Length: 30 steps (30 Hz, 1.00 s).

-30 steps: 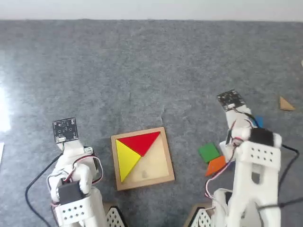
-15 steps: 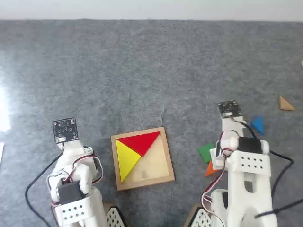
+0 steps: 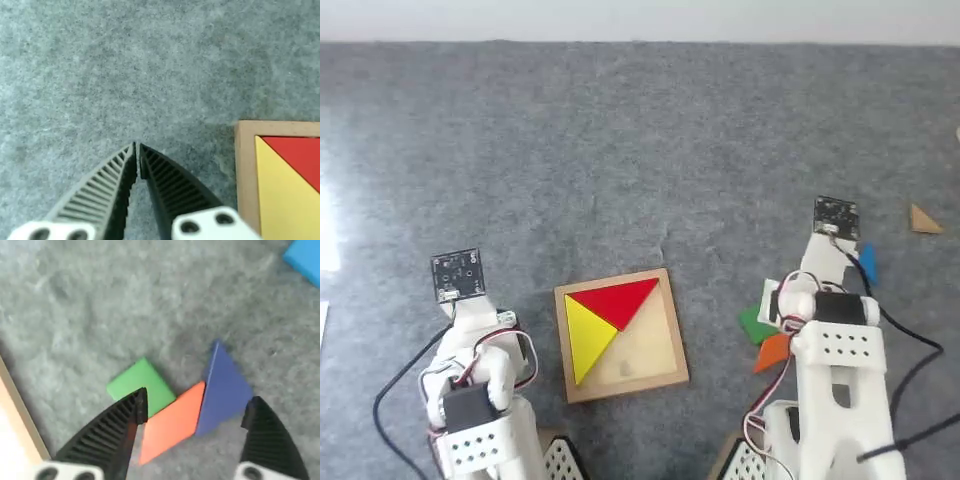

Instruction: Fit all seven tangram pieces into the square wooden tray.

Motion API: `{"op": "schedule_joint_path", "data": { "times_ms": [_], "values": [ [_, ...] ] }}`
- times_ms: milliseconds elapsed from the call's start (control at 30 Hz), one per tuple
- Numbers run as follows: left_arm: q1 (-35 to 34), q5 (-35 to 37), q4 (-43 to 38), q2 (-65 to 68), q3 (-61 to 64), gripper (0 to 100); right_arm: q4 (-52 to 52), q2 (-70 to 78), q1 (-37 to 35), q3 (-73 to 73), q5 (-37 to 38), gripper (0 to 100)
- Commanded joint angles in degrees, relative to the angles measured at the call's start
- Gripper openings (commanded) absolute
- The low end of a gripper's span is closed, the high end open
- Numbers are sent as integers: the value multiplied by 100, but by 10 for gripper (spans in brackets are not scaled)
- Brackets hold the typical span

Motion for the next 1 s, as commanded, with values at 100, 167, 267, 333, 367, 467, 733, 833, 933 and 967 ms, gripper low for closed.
{"op": "schedule_joint_path", "data": {
  "times_ms": [100,167,267,333,367,467,733,833,933,967],
  "values": [
    [-18,-26,44,-97,-40,13,-101,787,936,-404,105,292],
    [-18,-26,44,-97,-40,13,-84,1323,1156,-765,141,292],
    [-18,-26,44,-97,-40,13,-13,2026,1420,-1363,158,292],
    [-18,-26,44,-97,-40,13,31,2325,1534,-1670,264,292],
    [-18,-26,44,-97,-40,13,4,2387,1552,-1723,492,292],
    [-18,-26,44,-97,-40,13,-31,2396,1604,-1758,1670,292],
    [-18,-26,44,-97,-40,13,31,2396,1701,-2110,3033,262],
    [-18,-26,44,-97,-40,13,180,2404,1789,-2541,3437,200],
    [-18,-26,44,-97,-40,13,1121,2545,1763,-3200,3798,206],
    [-18,-26,44,-97,-40,13,1499,2624,1727,-3376,3877,219]
  ]
}}
